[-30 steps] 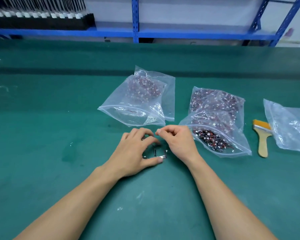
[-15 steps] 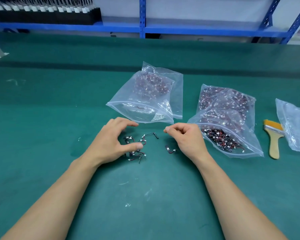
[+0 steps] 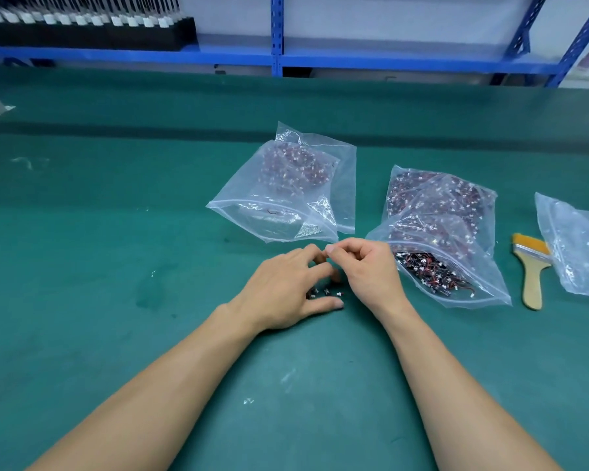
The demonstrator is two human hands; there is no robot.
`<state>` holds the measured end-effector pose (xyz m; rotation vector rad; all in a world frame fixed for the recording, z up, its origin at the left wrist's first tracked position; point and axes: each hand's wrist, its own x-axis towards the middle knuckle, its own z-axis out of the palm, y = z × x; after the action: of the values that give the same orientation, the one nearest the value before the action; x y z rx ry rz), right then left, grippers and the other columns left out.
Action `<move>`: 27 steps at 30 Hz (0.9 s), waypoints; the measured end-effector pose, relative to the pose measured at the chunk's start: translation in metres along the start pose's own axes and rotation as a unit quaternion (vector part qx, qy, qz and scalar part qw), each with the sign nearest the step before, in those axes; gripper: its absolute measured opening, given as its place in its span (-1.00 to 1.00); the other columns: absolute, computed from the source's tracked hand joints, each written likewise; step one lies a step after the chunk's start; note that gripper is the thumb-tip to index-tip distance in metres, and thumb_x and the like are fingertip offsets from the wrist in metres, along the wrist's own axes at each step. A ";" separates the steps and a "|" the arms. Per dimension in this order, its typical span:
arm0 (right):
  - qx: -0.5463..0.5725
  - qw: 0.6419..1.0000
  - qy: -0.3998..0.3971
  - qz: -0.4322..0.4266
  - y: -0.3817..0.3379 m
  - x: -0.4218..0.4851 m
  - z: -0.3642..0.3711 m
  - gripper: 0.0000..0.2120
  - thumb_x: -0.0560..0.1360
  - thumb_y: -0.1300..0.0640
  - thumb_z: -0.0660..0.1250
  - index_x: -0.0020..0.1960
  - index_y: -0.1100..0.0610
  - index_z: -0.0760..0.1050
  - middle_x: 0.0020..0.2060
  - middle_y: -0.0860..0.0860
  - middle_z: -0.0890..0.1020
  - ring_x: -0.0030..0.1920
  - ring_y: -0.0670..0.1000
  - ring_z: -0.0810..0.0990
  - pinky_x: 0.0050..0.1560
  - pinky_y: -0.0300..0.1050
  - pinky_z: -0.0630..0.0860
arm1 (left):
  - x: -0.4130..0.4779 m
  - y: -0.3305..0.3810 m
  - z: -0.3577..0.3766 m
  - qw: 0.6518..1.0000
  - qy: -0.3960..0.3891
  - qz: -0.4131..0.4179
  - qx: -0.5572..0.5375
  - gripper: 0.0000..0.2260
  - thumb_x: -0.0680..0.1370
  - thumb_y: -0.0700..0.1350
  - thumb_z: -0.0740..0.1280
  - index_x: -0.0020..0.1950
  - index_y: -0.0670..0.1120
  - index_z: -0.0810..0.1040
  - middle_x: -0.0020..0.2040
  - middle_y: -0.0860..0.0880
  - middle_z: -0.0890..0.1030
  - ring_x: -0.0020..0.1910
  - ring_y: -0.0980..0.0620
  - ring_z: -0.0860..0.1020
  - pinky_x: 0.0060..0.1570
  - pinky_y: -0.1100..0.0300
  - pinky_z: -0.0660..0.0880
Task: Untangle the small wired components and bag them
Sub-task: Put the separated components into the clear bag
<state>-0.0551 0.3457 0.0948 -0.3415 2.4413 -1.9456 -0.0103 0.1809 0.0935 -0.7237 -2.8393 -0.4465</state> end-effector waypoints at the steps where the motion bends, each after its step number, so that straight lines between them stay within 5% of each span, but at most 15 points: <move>1: -0.009 1.000 0.001 -0.002 0.000 0.000 0.000 -0.82 0.52 0.18 0.43 -0.26 0.11 0.68 -0.28 0.40 0.58 -0.34 0.02 0.44 -0.23 -0.11 0.45 | -0.001 0.000 -0.001 1.000 0.010 0.001 -0.002 -0.66 0.55 0.32 0.24 0.15 0.13 0.53 0.09 0.11 0.47 0.01 0.10 0.46 -0.14 0.16 0.42; 6: -0.026 1.000 0.005 -0.008 0.001 -0.002 -0.001 -0.83 0.51 0.16 0.44 -0.26 0.09 0.69 -0.44 0.26 0.46 -0.37 -0.01 0.34 -0.33 -0.21 0.32 | -0.007 0.001 -0.004 0.998 0.067 0.008 0.021 -0.83 0.60 0.13 0.32 0.01 0.07 0.62 -0.08 0.09 0.55 -0.11 0.02 0.53 -0.31 0.07 0.49; 10: -0.026 1.000 0.006 -0.009 0.000 -0.002 0.000 -0.83 0.51 0.18 0.44 -0.25 0.15 0.68 -0.56 -0.09 0.29 -0.47 -0.09 0.21 -0.43 -0.34 0.22 | -0.011 -0.007 -0.011 0.993 0.113 -0.021 0.036 -0.91 0.57 0.00 0.41 0.00 0.01 0.67 -0.11 0.05 0.61 -0.21 -0.04 0.60 -0.39 0.03 0.53; 15: -0.035 0.999 0.003 -0.009 0.001 -0.002 0.000 -0.84 0.51 0.14 0.44 -0.23 0.15 0.68 -0.57 -0.14 0.27 -0.46 -0.08 0.22 -0.37 -0.19 0.26 | -0.020 -0.023 -0.016 0.993 0.112 -0.042 -0.011 -0.88 0.50 0.01 0.50 0.00 0.06 0.67 -0.17 0.13 0.59 -0.21 0.07 0.57 -0.30 0.07 0.54; 20: -0.041 0.999 0.004 -0.009 0.002 -0.005 0.000 -0.83 0.50 0.13 0.45 -0.26 0.12 0.67 -0.57 -0.14 0.28 -0.46 -0.07 0.23 -0.35 -0.16 0.26 | -0.020 -0.024 -0.012 0.984 0.162 -0.053 -0.052 -0.87 0.40 -0.22 0.57 -0.14 -0.04 0.69 -0.29 0.11 0.60 -0.34 0.15 0.51 -0.29 0.14 0.53; 27: -0.070 0.997 -0.008 -0.012 -0.001 -0.006 0.000 -0.81 0.50 0.09 0.45 -0.28 0.10 0.66 -0.60 -0.13 0.28 -0.48 -0.10 0.22 -0.36 -0.15 0.24 | -0.006 0.002 -0.031 0.924 0.290 -0.145 -0.202 -0.88 0.39 -0.25 0.57 -0.19 -0.04 0.72 -0.41 0.20 0.60 -0.42 0.21 0.56 -0.32 0.47 0.43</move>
<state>-0.0488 0.3463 0.0949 -0.3878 2.5816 -1.7775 -0.0012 0.1695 0.1215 -0.1630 -2.2985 -1.1089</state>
